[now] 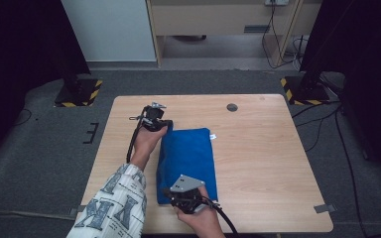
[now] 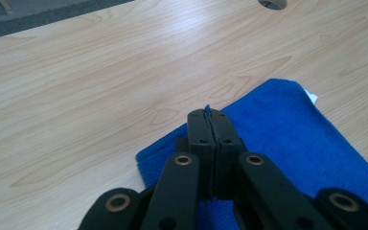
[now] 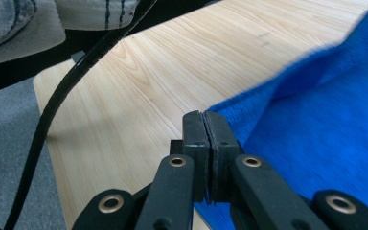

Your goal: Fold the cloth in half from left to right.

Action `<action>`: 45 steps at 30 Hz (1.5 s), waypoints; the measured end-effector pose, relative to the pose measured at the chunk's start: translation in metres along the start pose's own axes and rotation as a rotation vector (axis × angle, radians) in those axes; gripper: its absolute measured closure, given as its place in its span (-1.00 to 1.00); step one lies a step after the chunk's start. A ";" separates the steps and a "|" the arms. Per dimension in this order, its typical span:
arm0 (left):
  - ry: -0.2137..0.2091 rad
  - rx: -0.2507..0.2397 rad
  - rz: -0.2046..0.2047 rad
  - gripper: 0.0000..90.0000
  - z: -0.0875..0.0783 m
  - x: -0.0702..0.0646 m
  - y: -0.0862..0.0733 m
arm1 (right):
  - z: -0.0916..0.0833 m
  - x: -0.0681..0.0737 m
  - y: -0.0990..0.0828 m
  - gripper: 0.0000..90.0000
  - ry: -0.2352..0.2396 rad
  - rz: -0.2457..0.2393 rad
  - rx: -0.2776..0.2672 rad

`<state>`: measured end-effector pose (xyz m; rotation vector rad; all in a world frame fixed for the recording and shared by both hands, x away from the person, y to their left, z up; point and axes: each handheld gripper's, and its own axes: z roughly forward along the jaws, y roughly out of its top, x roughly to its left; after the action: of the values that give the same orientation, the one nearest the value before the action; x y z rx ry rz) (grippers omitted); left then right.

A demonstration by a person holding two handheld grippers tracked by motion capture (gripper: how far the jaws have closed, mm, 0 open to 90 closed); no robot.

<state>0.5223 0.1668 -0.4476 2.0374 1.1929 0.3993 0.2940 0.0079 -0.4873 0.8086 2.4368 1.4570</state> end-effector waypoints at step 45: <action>-0.065 0.027 -0.002 0.97 0.084 -0.075 0.019 | -0.071 -0.060 -0.054 0.96 -0.066 0.039 0.074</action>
<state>0.5441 0.0615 -0.4844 2.0557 1.1673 0.3157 0.2946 -0.0978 -0.5056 0.9094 2.4519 1.3378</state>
